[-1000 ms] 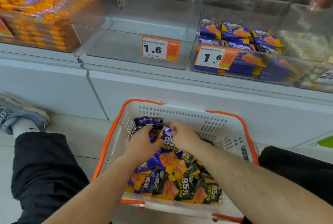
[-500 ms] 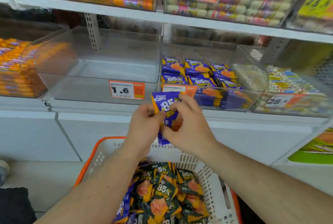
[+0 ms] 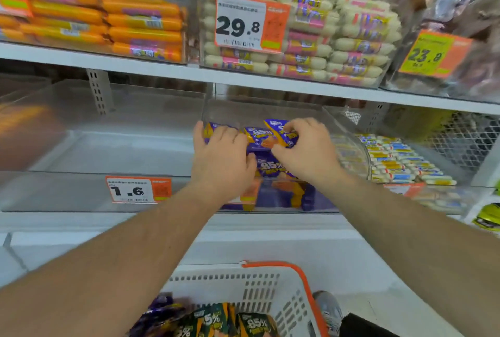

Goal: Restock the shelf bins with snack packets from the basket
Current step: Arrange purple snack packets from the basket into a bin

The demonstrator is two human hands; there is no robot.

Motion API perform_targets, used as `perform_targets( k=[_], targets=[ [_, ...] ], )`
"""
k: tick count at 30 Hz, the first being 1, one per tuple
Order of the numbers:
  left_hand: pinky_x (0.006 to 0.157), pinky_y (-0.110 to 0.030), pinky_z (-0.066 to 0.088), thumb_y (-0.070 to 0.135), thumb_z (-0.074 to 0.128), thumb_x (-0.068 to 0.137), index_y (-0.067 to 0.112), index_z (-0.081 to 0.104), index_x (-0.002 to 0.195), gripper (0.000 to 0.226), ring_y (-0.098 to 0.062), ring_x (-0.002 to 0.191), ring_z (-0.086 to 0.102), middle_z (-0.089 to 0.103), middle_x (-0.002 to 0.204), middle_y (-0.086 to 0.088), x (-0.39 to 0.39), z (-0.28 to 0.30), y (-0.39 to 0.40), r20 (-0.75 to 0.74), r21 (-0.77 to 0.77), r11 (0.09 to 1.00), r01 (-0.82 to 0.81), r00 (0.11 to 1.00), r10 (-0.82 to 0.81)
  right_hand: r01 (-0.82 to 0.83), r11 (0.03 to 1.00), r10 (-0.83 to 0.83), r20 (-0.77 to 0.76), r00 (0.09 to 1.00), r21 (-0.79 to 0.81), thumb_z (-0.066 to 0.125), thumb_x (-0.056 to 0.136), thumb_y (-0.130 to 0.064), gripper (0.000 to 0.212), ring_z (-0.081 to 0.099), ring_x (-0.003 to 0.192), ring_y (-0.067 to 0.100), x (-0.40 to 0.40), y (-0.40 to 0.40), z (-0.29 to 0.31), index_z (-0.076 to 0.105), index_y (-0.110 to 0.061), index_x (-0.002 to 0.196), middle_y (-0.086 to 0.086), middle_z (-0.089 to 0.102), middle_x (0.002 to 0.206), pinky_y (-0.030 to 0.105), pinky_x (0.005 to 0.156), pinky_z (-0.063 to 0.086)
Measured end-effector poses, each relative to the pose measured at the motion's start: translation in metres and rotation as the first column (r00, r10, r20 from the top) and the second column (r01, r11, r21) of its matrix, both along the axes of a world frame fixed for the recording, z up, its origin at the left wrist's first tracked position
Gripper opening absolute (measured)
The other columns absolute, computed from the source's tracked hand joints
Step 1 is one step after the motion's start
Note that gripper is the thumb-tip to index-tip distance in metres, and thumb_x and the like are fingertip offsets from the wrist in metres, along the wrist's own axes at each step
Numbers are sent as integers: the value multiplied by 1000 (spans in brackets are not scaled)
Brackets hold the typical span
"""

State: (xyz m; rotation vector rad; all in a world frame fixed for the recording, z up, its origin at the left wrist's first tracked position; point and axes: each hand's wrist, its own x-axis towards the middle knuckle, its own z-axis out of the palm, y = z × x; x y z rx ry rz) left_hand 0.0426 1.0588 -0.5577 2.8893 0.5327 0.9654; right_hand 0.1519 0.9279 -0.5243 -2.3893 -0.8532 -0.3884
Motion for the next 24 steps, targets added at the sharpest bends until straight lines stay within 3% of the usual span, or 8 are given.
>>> perform_targets(
  k=[2, 5, 9, 12, 16, 18, 21, 24],
  targets=[
    [112, -53, 23, 37, 40, 81, 12, 67, 91, 38, -29, 101, 59, 67, 96, -7, 20, 5, -1, -53, 24, 998, 51, 997, -50, 49, 997, -51, -34, 998, -68, 70, 76, -48, 51, 47, 122, 30, 37, 8, 0, 65, -21, 119, 6, 57, 124, 45, 101, 43],
    [111, -40, 22, 36, 49, 91, 16, 60, 115, 33, -26, 117, 50, 62, 117, -5, 42, 4, 0, -129, -43, 996, 80, 988, -85, 130, 978, -143, -74, 987, -161, 65, 79, -57, 56, 48, 124, 33, 86, 21, -4, 63, -24, 124, 9, 58, 129, 43, 100, 45],
    [102, -38, 32, 41, 52, 89, 18, 53, 124, 42, -28, 120, 51, 61, 125, -6, 50, -6, 9, -191, -214, 970, -118, 979, 78, 135, 951, -164, -84, 983, -278, 56, 84, -59, 46, 57, 114, 35, 133, 38, -21, 69, -21, 108, 12, 66, 118, 39, 91, 51],
    [101, -38, 34, 42, 54, 87, 17, 52, 127, 47, -28, 121, 51, 60, 128, -7, 53, -9, 12, -162, -279, 949, -145, 981, 103, 128, 917, -164, -63, 984, -377, 53, 84, -58, 47, 61, 106, 35, 150, 44, -32, 69, -17, 101, 15, 68, 111, 38, 87, 52],
    [99, -38, 35, 43, 54, 87, 17, 51, 127, 47, -28, 120, 50, 60, 127, -7, 53, -12, 11, -159, -286, 950, -127, 984, 84, 122, 848, -158, -26, 987, -517, 52, 91, -53, 43, 59, 111, 36, 159, 48, -46, 65, -15, 106, 15, 65, 118, 41, 93, 51],
    [99, -38, 34, 43, 54, 87, 18, 50, 127, 47, -27, 119, 51, 60, 125, -5, 53, -12, 11, -156, -295, 947, -127, 984, 83, 107, 824, -154, -37, 987, -556, 42, 96, -56, 48, 55, 117, 35, 161, 49, -51, 64, -17, 116, 14, 62, 125, 45, 99, 46],
    [102, -42, 30, 45, 52, 88, 19, 48, 128, 48, -25, 119, 50, 60, 123, -3, 52, -13, 11, -180, -313, 940, -133, 980, 79, 38, 814, -131, -119, 984, -580, 24, 104, -50, 58, 46, 130, 35, 165, 48, -48, 59, -13, 132, 16, 51, 143, 39, 106, 38],
    [101, -44, 29, 47, 51, 88, 21, 48, 127, 48, -25, 117, 51, 61, 121, -1, 52, -12, 11, -198, -328, 935, -132, 978, 69, -6, 813, -120, -176, 977, -583, 19, 108, -39, 55, 35, 141, 31, 168, 41, -46, 45, -8, 145, 16, 36, 155, 33, 112, 28]
  ],
)
